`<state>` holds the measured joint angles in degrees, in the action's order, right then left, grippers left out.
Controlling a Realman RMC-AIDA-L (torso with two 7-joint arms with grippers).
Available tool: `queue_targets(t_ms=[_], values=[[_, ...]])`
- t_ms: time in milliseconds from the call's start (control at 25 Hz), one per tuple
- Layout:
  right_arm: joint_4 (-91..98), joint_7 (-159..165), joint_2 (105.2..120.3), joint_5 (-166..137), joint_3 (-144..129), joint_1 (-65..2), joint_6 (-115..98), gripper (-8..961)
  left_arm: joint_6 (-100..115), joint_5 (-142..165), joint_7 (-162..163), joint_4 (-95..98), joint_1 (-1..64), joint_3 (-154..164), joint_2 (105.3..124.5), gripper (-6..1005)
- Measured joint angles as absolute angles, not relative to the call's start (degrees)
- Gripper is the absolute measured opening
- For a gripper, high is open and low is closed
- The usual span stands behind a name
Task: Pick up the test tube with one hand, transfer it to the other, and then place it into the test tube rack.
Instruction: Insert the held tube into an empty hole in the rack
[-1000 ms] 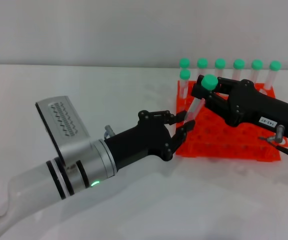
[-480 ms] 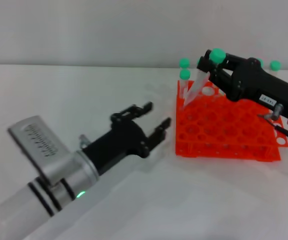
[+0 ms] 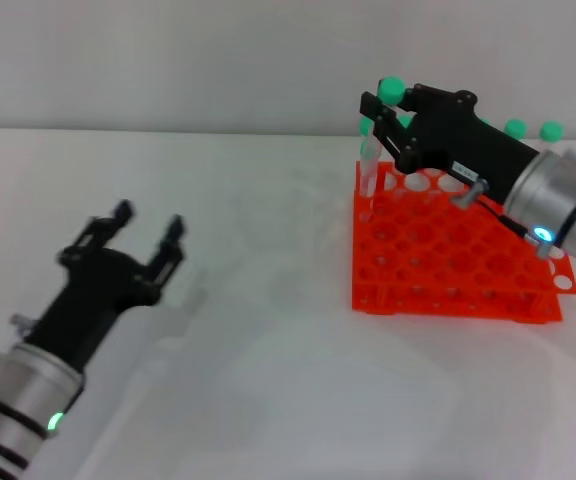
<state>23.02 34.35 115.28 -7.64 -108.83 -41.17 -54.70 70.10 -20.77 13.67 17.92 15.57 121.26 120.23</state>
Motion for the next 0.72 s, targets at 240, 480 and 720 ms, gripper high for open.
queue_targets(t_ms=[240, 480, 720], values=[[23.8, 33.6, 115.40, -7.5, -107.6, -40.6, -49.8, 230, 71.0, -27.6, 13.5, 16.4, 14.1, 121.1, 120.05, 651], [23.4, 33.5, 115.57, -7.5, -106.3, -40.7, -46.4, 239, 71.1, -29.8, 13.4, 15.3, 13.8, 120.9, 119.97, 651], [22.6, 33.4, 115.93, -7.5, -106.2, -41.2, -44.4, 248, 70.9, -30.0, 13.4, 15.0, 14.7, 121.0, 119.97, 650]])
